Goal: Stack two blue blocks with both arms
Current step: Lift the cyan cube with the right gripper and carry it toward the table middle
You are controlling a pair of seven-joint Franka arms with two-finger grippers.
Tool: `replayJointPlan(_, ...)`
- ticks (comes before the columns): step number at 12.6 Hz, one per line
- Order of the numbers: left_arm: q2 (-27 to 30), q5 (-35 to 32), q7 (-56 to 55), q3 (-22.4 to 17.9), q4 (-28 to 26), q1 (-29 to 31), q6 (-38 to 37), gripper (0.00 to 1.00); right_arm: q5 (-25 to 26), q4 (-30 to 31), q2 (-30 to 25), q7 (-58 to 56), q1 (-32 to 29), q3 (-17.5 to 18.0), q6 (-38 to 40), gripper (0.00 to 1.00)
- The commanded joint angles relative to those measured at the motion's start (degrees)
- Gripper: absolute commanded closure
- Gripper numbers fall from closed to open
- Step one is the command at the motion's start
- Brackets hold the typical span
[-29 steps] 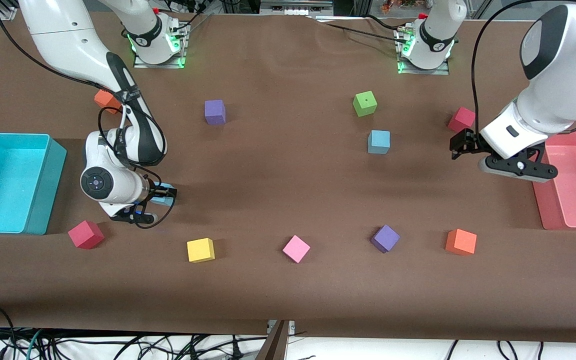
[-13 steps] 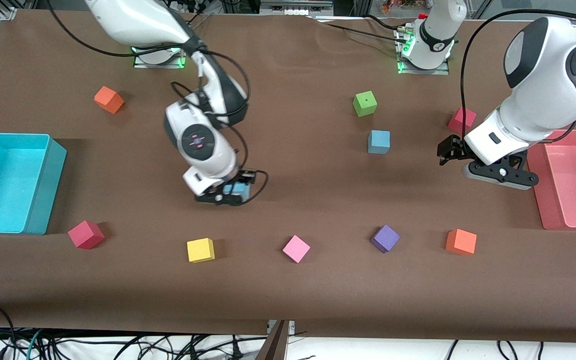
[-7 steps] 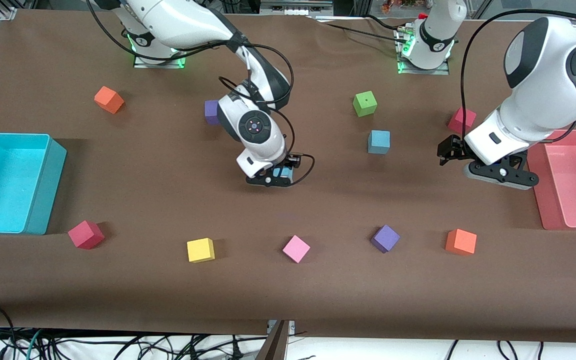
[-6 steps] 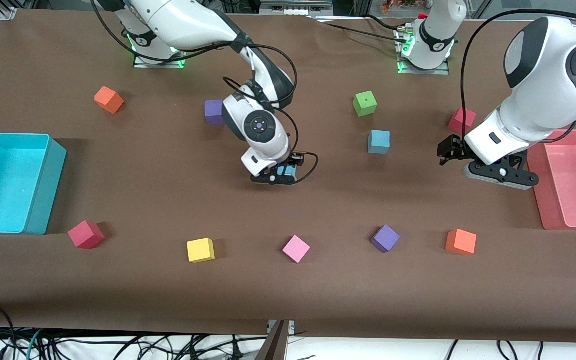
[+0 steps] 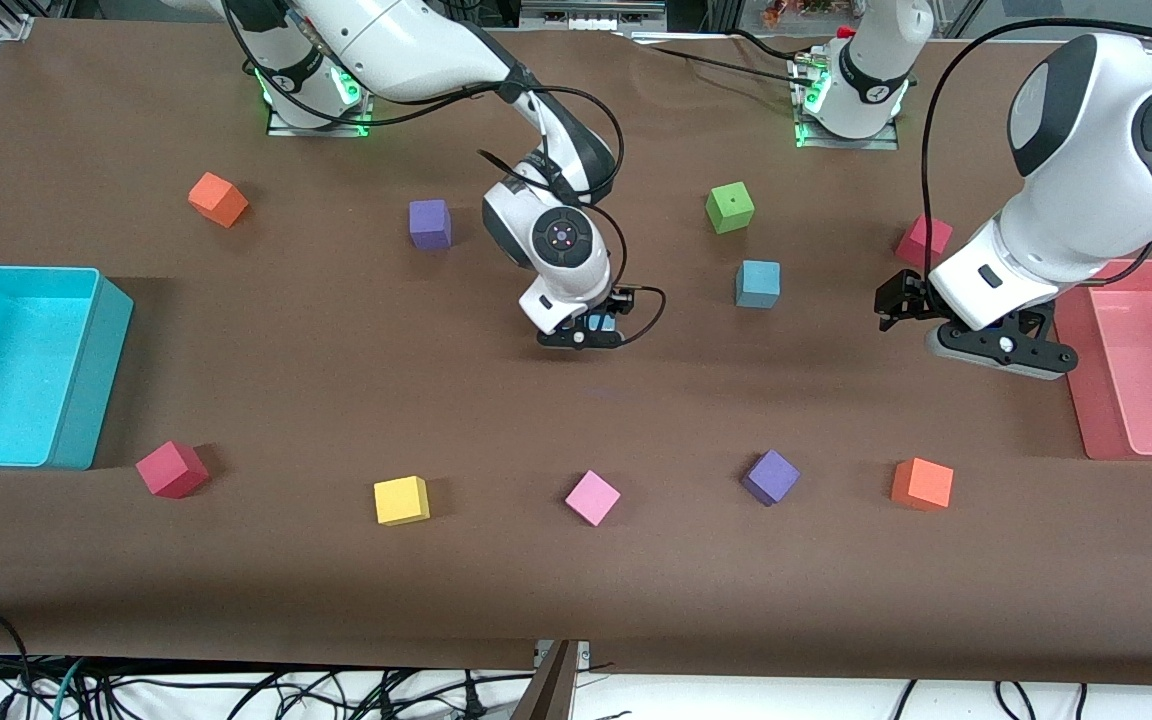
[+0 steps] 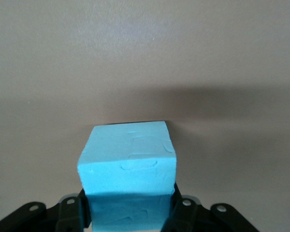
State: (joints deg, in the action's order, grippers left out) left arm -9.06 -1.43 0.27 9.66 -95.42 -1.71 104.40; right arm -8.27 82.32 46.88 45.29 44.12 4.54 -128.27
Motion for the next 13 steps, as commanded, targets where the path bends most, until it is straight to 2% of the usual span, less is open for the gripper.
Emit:
replayJointPlan(1, -0.3, -1.3, 0.4, 0.0, 1.0, -0.1, -0.1, 0.00, -0.5, -1.8, 1.9, 0.3, 0.4, -0.2, -0.8, 0.00)
replayJointPlan(5, -0.3, -1.3, 0.4, 0.0, 1.0, -0.1, -0.1, 0.00, 0.2, -2.2, -0.4, -8.5, -0.3, -1.2, 3.4, 0.00)
replayJointPlan(10, -0.3, -1.4, 0.4, 0.0, 1.0, -0.1, -0.1, 0.00, -0.1, -16.9, -2.4, -20.9, -6.8, -1.1, 23.3, 0.00)
replayJointPlan(11, -0.3, -1.3, 0.4, 0.0, 1.0, -0.1, -0.1, 0.00, 0.0, -18.7, -3.1, -26.3, -8.7, -0.8, 25.9, 0.00)
replayJointPlan(13, -0.3, -1.3, 0.4, 0.1, 0.9, -0.1, -0.2, 0.00, -0.1, -18.8, -5.9, -44.2, -12.0, -1.3, 28.0, 0.00)
